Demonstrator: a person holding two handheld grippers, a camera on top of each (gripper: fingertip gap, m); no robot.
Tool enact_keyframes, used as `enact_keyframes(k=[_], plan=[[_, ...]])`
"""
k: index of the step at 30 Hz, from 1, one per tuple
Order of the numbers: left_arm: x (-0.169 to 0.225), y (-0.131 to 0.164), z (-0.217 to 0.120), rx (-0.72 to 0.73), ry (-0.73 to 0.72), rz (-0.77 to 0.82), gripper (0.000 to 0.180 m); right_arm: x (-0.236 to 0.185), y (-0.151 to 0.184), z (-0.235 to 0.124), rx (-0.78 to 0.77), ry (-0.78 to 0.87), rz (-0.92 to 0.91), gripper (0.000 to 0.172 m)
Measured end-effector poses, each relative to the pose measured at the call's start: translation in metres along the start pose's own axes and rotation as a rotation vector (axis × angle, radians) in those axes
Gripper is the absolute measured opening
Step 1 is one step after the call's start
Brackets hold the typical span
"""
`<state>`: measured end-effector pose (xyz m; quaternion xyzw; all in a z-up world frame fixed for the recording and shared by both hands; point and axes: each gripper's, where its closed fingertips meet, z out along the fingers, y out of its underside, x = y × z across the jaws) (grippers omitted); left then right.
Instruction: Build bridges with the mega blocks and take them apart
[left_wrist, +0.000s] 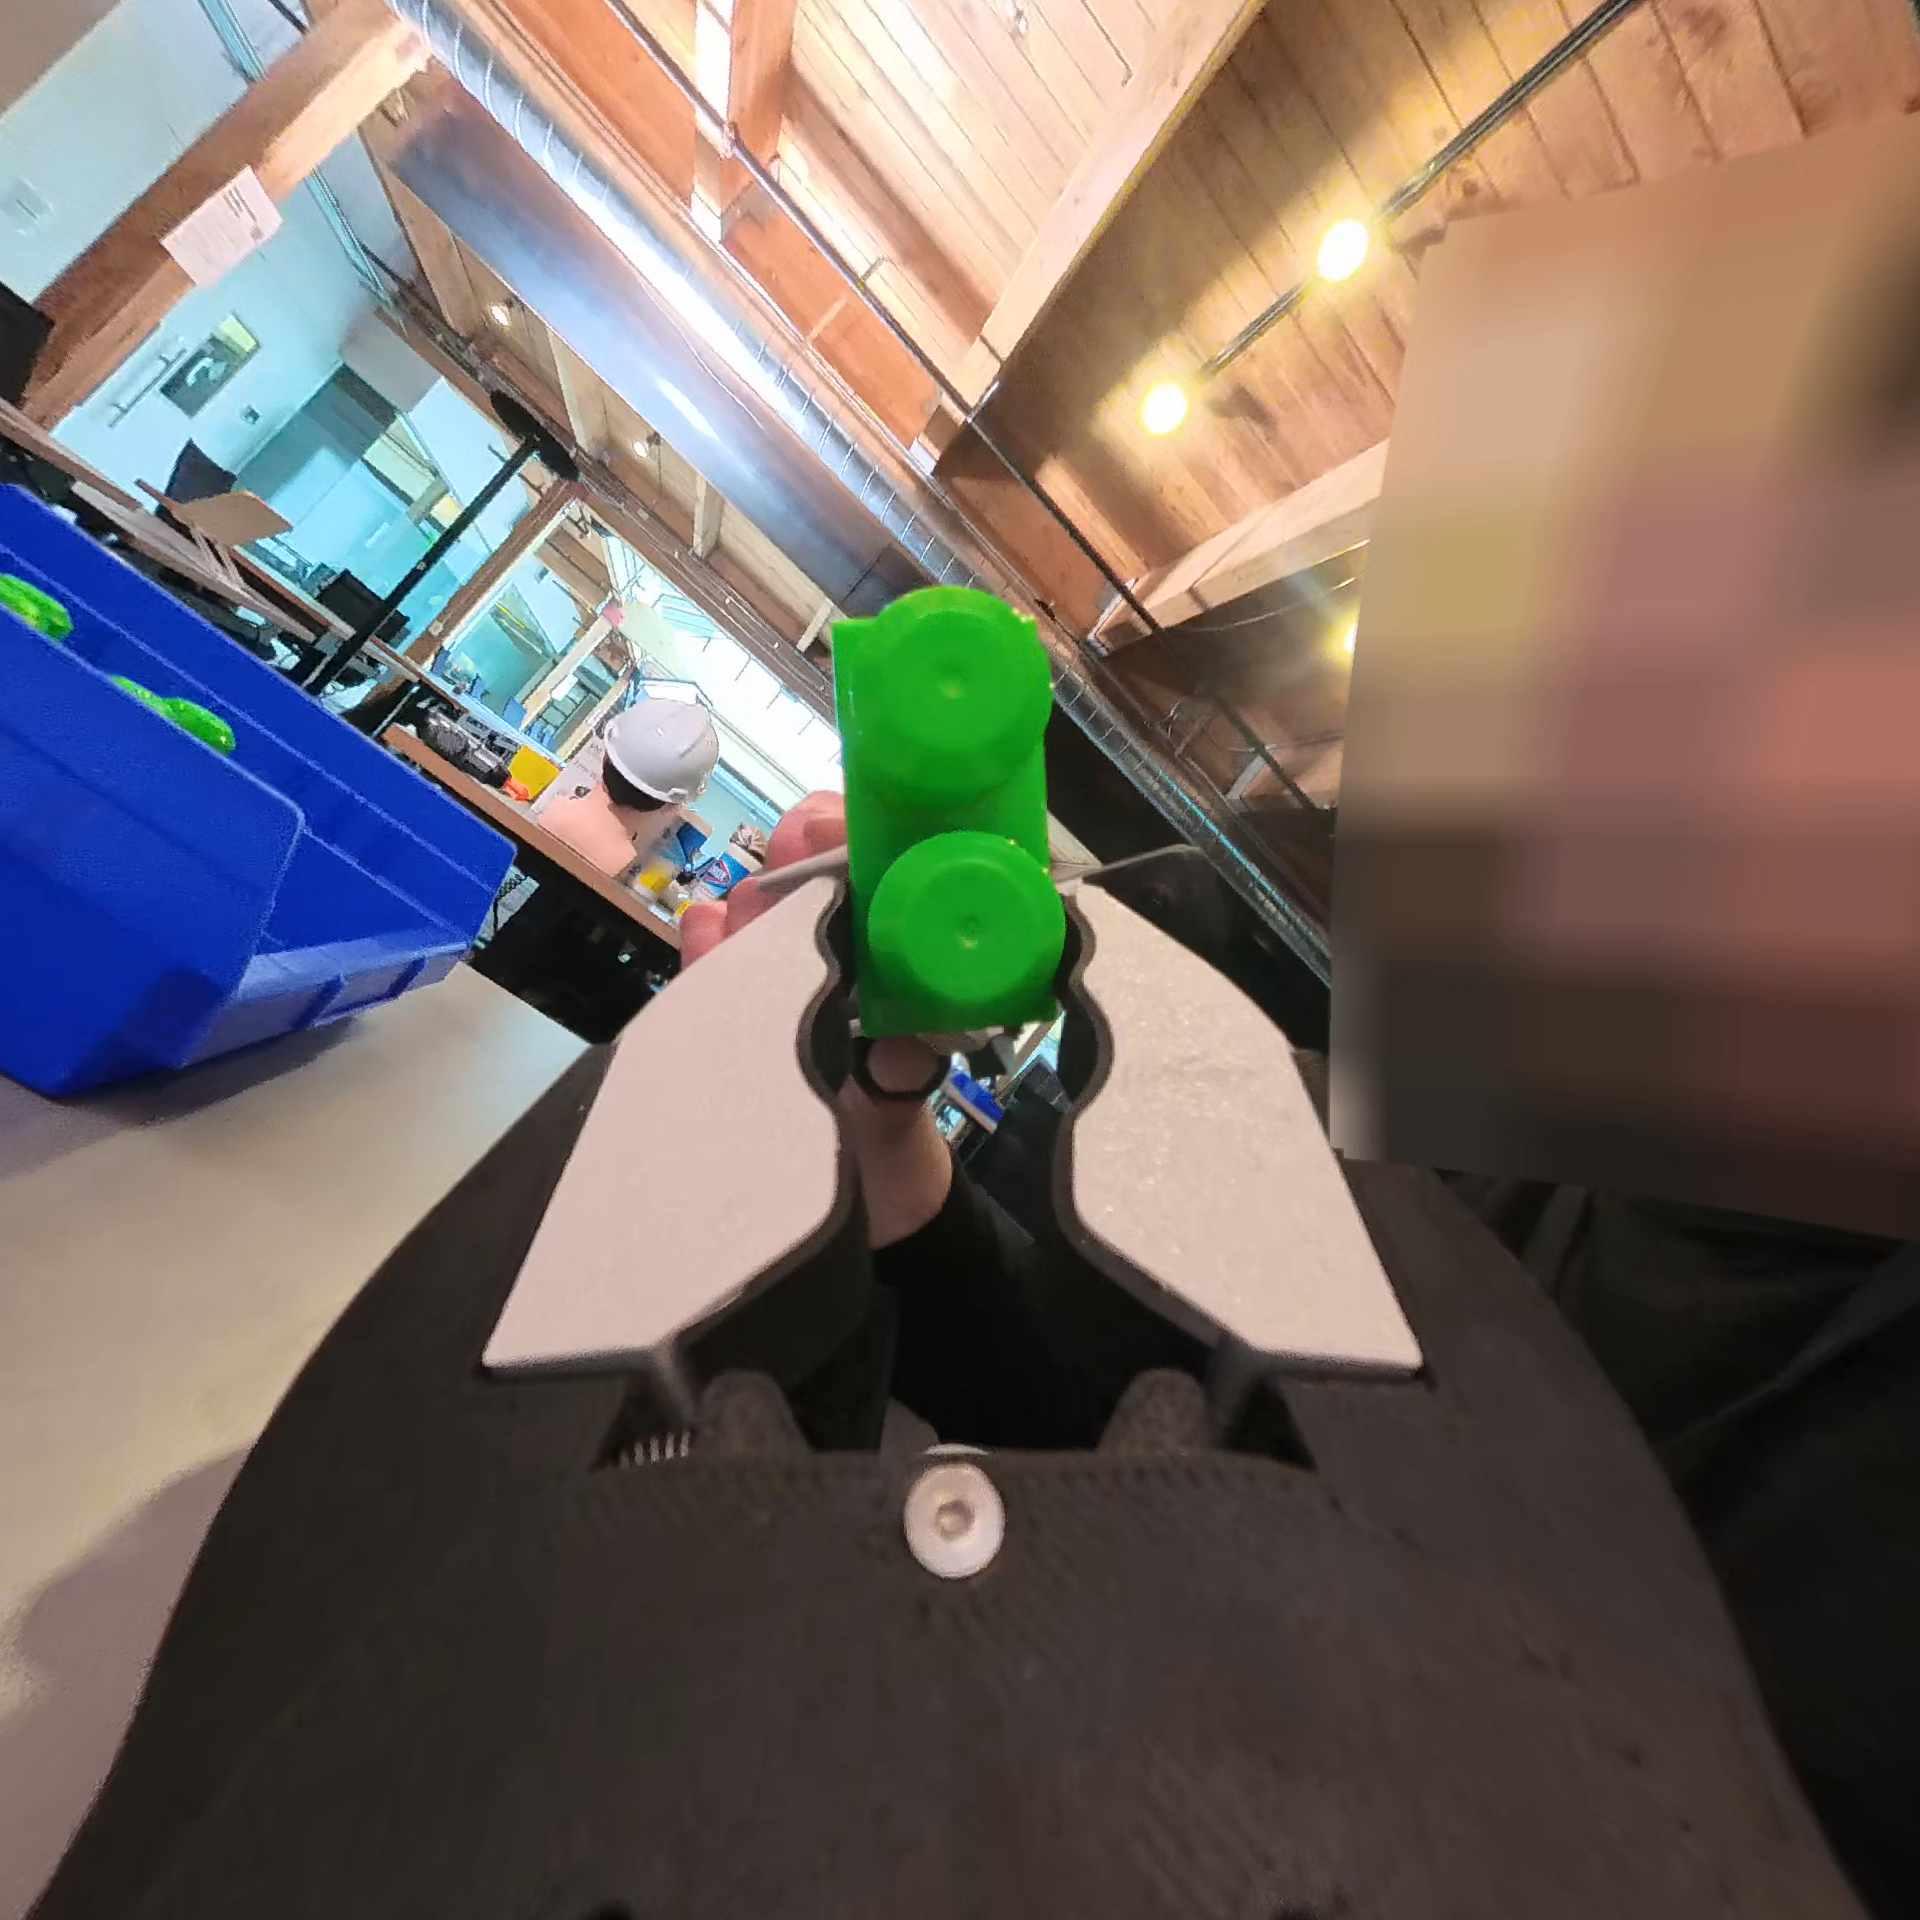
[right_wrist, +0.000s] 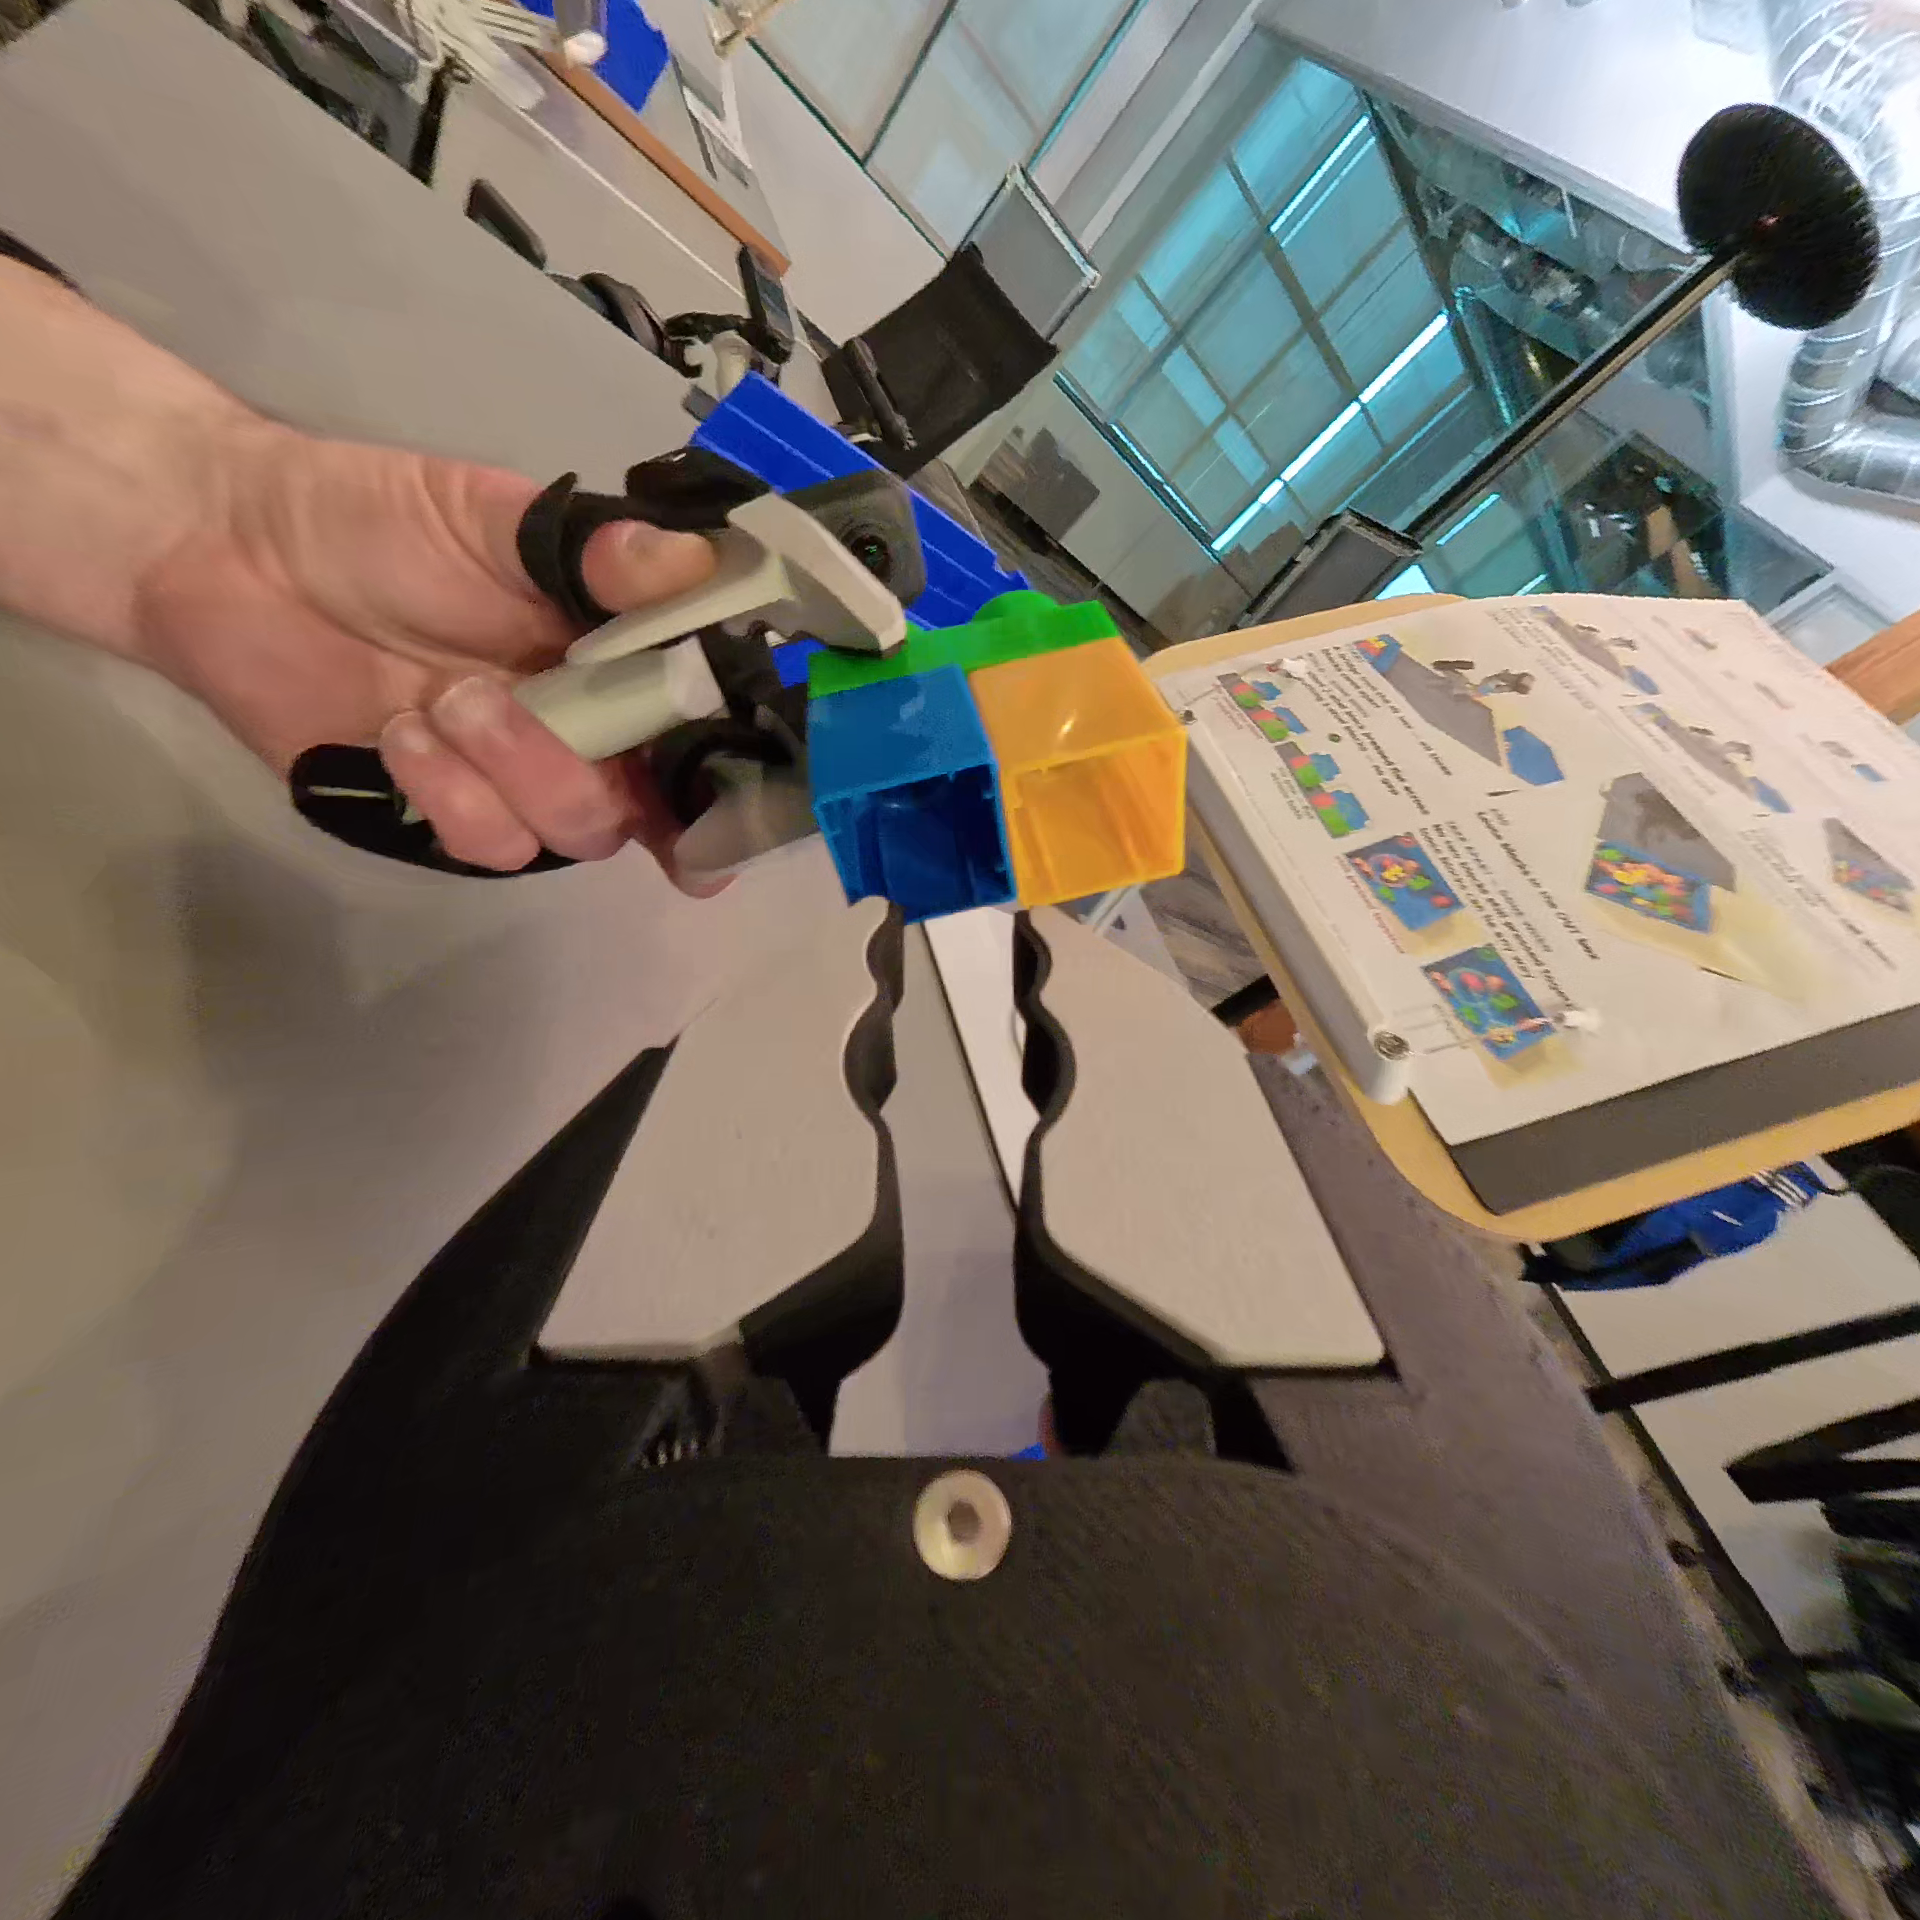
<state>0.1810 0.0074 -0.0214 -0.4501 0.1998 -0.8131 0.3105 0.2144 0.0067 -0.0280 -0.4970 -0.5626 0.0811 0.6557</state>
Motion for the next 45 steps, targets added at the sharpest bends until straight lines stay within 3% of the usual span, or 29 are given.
enact_keyframes(k=[3, 5, 10, 19, 28, 33, 36, 40, 45], plan=[[0.003, -0.004, 0.001, 0.013, -0.007, 0.041, 0.036, 0.0, -0.003, 0.0, 0.031, -0.024, 0.074, 0.018], [-0.002, -0.004, -0.001, 0.005, -0.05, 0.083, 0.036, 0.003, -0.015, -0.004, 0.134, -0.082, 0.258, 0.018], [-0.001, -0.01, -0.002, 0.031, -0.075, 0.193, 0.036, 0.005, -0.012, 0.009, 0.178, -0.189, 0.654, 0.06], [0.0, 0.002, 0.005, -0.032, -0.082, 0.287, 0.037, 0.0, -0.014, 0.018, 0.295, -0.292, 0.937, 0.038], [0.001, 0.005, 0.004, -0.055, -0.108, 0.36, 0.037, -0.004, -0.014, 0.017, 0.305, -0.357, 1.023, 0.033], [0.002, 0.006, 0.006, -0.091, -0.1, 0.354, 0.036, -0.003, -0.014, 0.014, 0.302, -0.353, 0.985, 0.034], [0.01, -0.001, 0.004, -0.083, -0.073, 0.363, 0.047, -0.007, -0.015, 0.014, 0.301, -0.374, 0.962, 0.034], [0.006, 0.009, 0.006, -0.189, -0.093, 0.378, 0.04, -0.011, -0.015, 0.014, 0.306, -0.411, 0.967, 0.035], [0.001, 0.01, 0.003, -0.197, -0.125, 0.382, 0.038, -0.01, -0.008, 0.016, 0.286, -0.407, 0.963, 0.04]])
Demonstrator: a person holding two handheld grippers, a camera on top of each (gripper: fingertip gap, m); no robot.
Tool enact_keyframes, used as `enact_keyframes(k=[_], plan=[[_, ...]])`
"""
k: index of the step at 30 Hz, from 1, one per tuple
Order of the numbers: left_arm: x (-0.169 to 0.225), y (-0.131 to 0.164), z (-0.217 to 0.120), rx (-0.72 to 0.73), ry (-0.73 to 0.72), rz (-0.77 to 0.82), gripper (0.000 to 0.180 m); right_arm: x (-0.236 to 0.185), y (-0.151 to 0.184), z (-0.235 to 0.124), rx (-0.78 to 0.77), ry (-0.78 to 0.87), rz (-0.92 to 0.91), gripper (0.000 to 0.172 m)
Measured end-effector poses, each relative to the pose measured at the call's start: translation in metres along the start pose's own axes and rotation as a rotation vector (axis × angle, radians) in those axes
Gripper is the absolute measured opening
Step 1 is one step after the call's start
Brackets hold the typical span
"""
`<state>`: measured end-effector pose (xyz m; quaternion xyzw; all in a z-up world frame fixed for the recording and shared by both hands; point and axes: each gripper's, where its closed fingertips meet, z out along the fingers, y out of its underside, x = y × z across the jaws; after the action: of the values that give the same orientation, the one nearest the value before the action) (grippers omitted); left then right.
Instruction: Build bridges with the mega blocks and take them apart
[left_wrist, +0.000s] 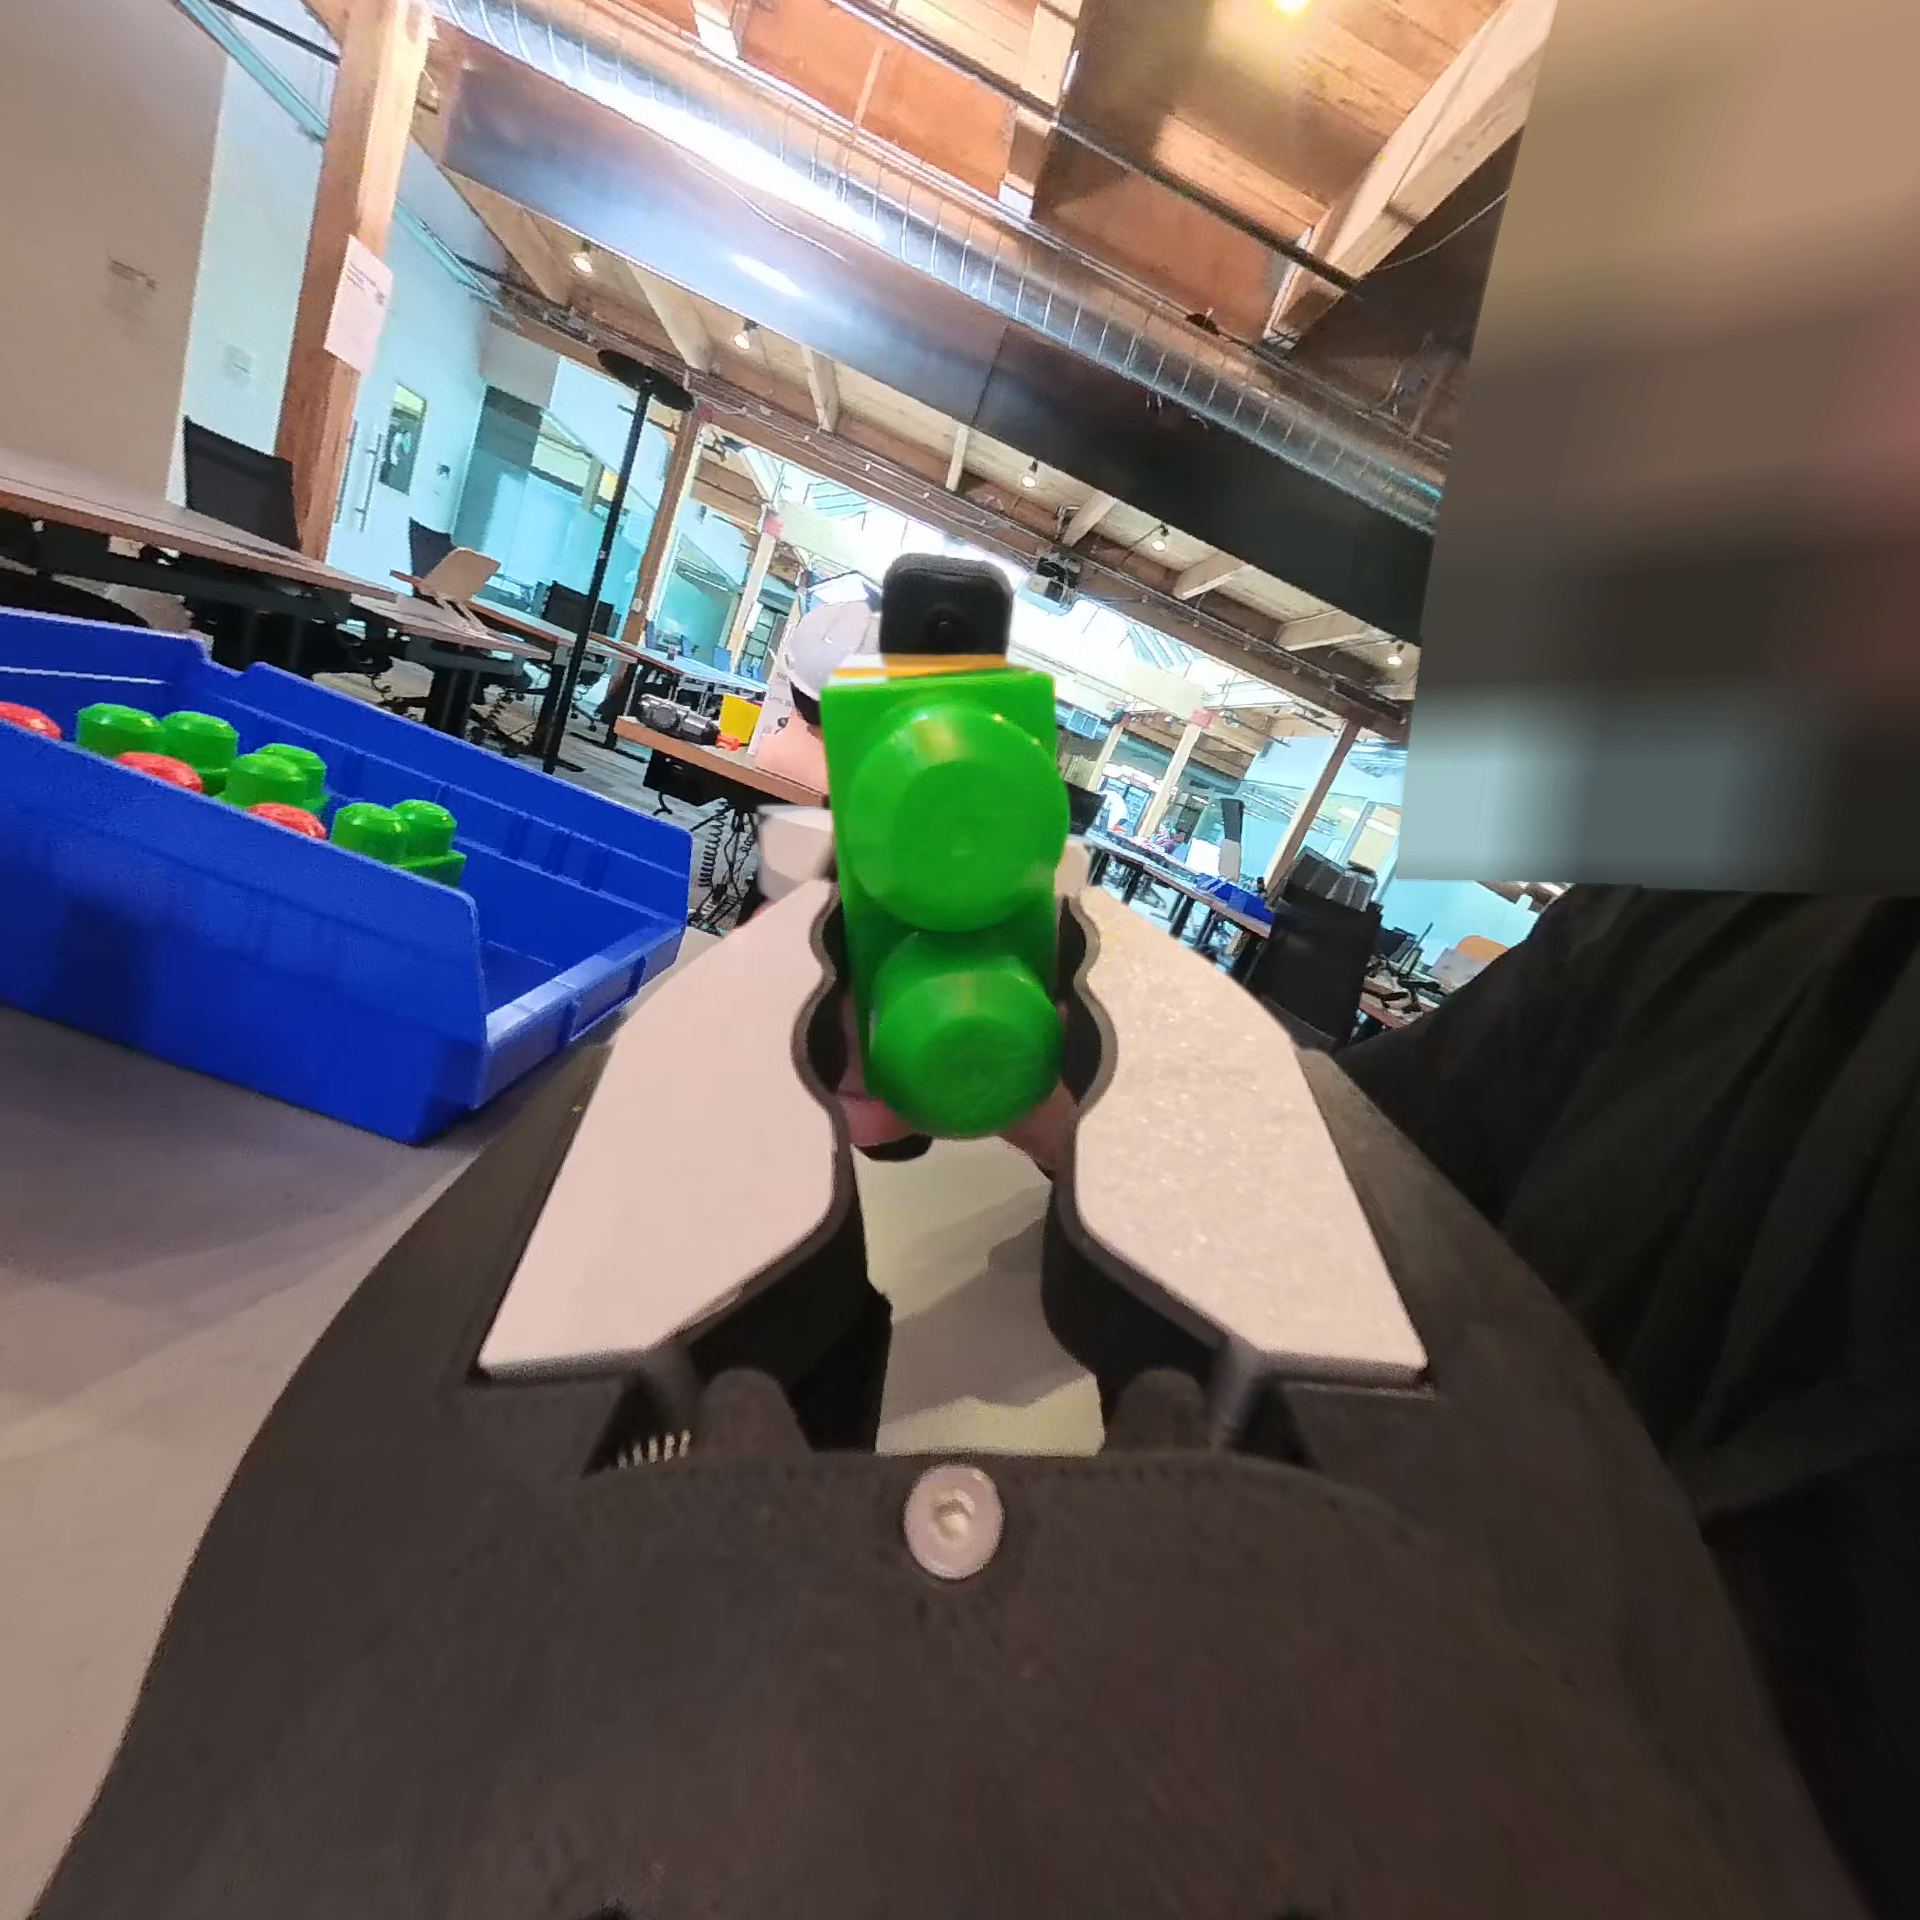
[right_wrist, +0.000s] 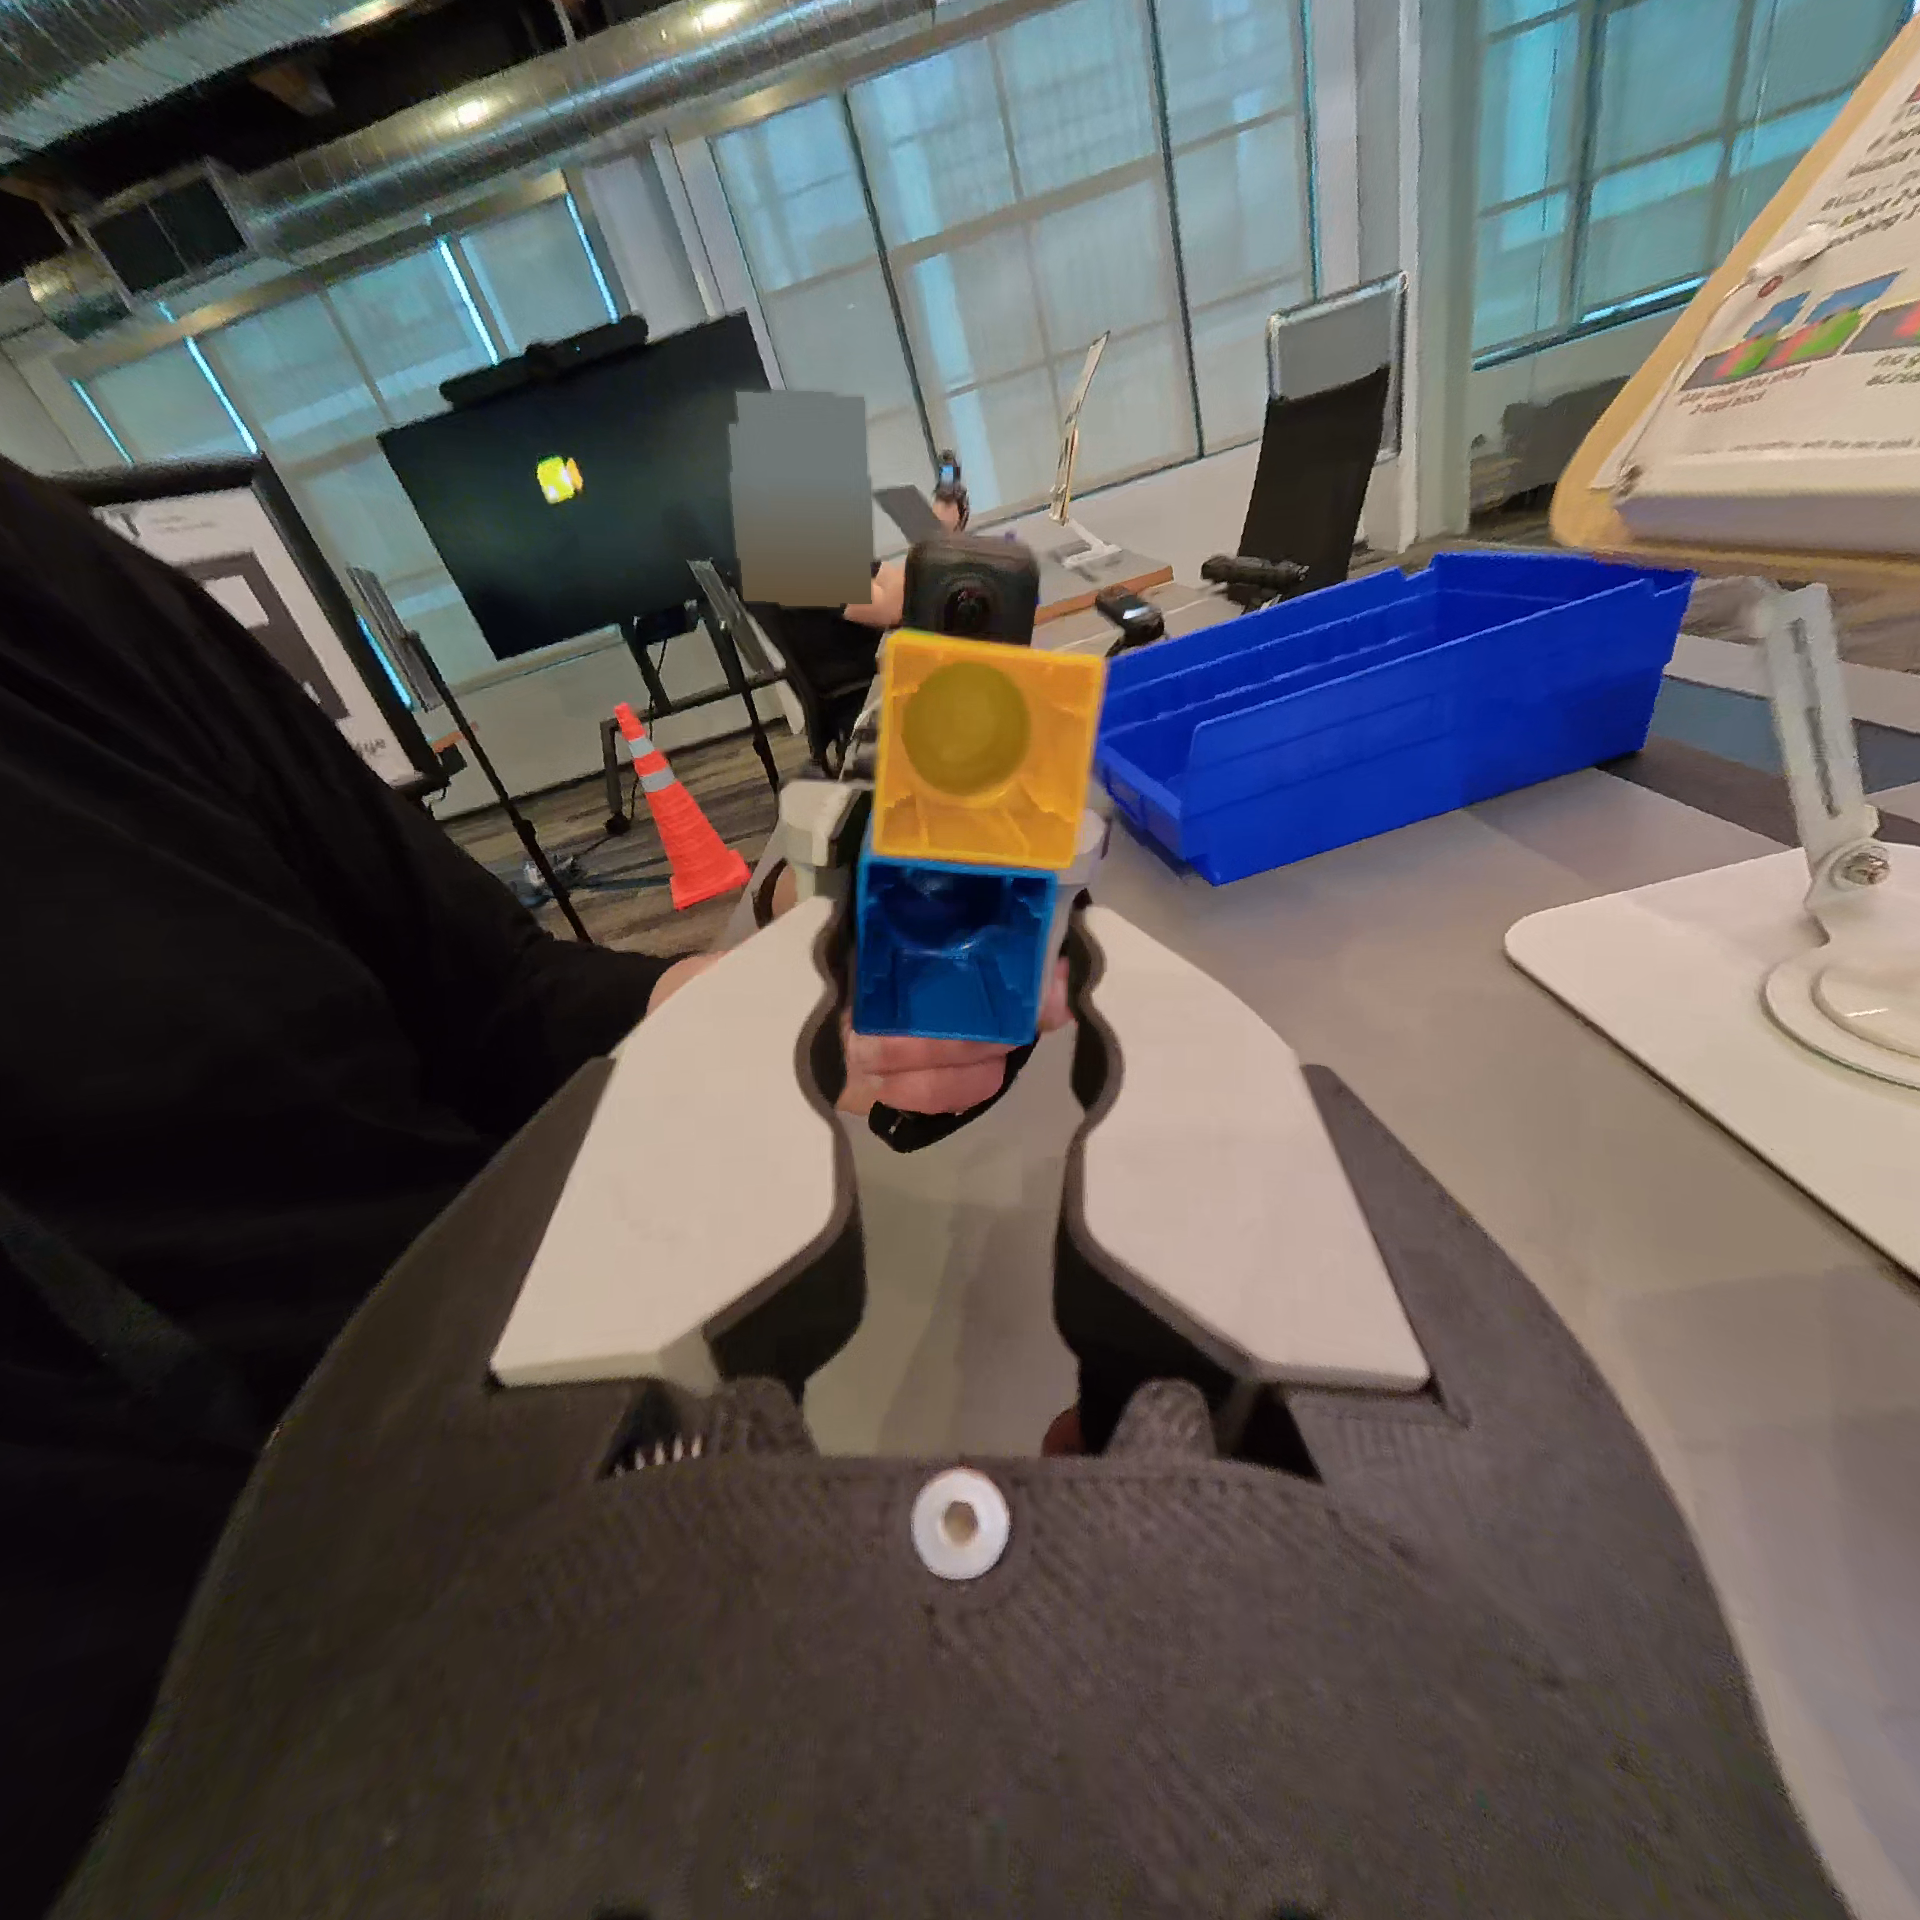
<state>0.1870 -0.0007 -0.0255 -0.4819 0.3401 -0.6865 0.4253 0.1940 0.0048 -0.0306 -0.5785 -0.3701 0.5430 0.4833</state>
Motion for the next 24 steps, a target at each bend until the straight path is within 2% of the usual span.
enact_keyframes(k=[1, 4, 9, 14, 24], plan=[[0.001, 0.0, 0.0, -0.007, 0.01, 0.002, 0.038, 0.002, -0.005, -0.003, 0.027, 0.011, 0.003, 0.048], [0.0, 0.006, 0.001, -0.047, 0.007, 0.007, 0.037, 0.004, -0.016, -0.011, 0.077, 0.025, -0.022, 0.051], [-0.001, 0.018, 0.009, -0.085, 0.022, -0.031, 0.037, -0.001, -0.011, -0.004, 0.072, 0.011, -0.022, 0.036], [0.003, 0.008, 0.006, -0.05, 0.037, -0.016, 0.043, -0.002, -0.007, -0.001, 0.05, 0.009, -0.021, 0.036], [0.0, 0.012, 0.007, -0.104, -0.038, 0.079, 0.036, -0.005, -0.006, 0.001, 0.056, -0.018, 0.01, 0.036]])
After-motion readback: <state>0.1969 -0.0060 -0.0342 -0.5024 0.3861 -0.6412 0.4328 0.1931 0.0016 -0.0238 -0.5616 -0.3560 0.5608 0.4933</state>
